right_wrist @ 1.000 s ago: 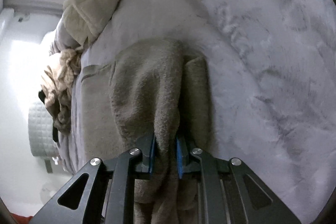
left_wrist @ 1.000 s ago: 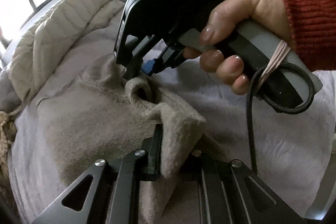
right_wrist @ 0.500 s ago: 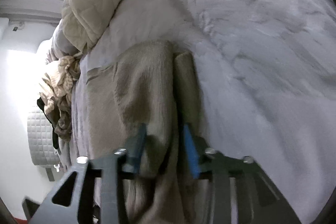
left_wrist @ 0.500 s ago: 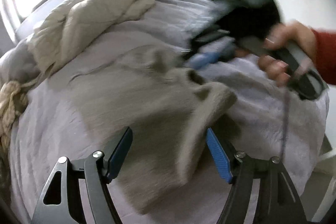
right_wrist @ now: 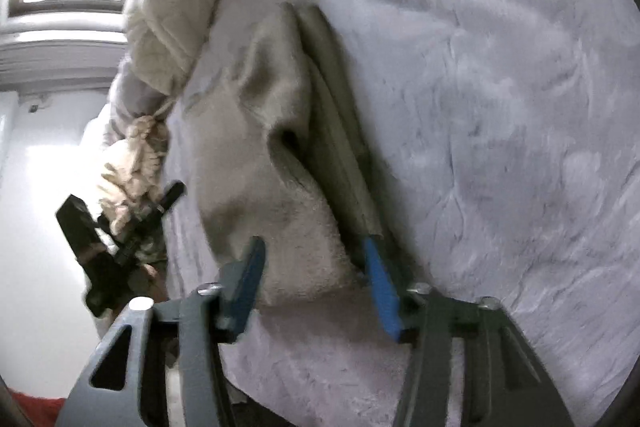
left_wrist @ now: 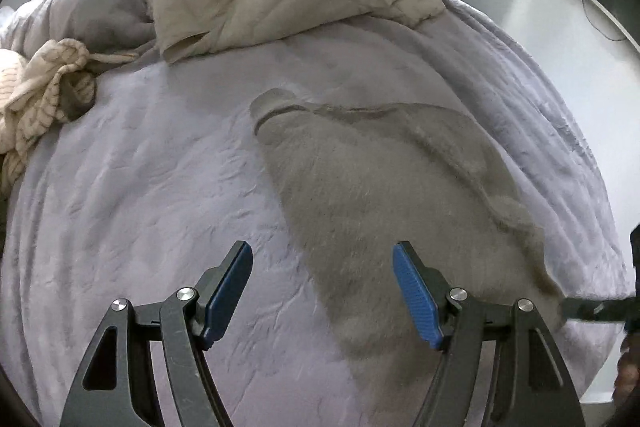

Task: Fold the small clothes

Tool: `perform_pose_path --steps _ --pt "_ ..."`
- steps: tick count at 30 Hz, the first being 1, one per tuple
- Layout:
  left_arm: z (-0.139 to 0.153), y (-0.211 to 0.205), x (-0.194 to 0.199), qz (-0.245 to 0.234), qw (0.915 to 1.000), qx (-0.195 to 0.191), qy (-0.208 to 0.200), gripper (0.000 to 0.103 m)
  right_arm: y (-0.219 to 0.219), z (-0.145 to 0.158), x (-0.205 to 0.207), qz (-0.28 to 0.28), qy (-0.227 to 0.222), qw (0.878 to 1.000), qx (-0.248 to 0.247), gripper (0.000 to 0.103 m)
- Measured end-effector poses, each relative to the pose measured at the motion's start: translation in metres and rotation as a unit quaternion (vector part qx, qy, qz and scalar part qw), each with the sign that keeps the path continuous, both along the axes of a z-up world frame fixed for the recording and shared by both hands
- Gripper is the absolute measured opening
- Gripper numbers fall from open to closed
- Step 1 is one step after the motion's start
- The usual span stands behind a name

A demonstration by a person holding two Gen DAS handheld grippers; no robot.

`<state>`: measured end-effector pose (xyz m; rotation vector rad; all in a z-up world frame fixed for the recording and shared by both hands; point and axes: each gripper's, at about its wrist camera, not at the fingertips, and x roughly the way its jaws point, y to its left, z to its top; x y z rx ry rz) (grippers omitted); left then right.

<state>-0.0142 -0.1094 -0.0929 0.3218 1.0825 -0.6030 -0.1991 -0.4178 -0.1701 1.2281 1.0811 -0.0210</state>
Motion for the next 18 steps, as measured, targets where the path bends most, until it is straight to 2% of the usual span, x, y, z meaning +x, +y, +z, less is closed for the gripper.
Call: perform_pose_path --steps 1,5,8,11,13,15,17,18 --pt "0.001 -0.003 -0.001 -0.003 1.0000 0.003 -0.002 0.074 0.001 0.000 0.002 0.000 0.004 1.000 -0.005 0.007" --pt "-0.005 -0.013 -0.010 -0.033 0.9990 0.029 -0.011 0.074 0.003 0.015 -0.003 -0.019 -0.024 0.999 -0.012 0.006" --pt "-0.026 -0.015 -0.024 -0.062 0.9964 0.056 -0.017 0.074 0.011 0.001 -0.016 -0.012 0.005 1.000 -0.023 0.006" --pt "-0.037 -0.014 -0.027 -0.066 0.9965 0.052 -0.004 0.074 0.012 -0.027 -0.026 -0.017 0.037 0.999 -0.006 0.006" --pt "-0.038 -0.013 -0.026 -0.057 0.9973 0.047 0.001 0.074 0.010 -0.027 -0.028 -0.020 0.034 0.999 0.006 0.006" --pt "-0.038 -0.013 -0.025 -0.054 0.9975 0.045 0.005 0.074 0.007 -0.014 -0.027 -0.013 0.038 0.999 -0.015 0.013" --pt "-0.037 -0.013 -0.025 -0.055 0.9973 0.048 0.003 0.074 0.004 0.004 -0.025 0.002 0.047 0.997 -0.058 0.026" --pt "-0.036 -0.012 -0.026 -0.055 0.9973 0.049 0.003 0.074 0.001 0.015 -0.022 0.005 0.036 0.996 -0.076 0.038"
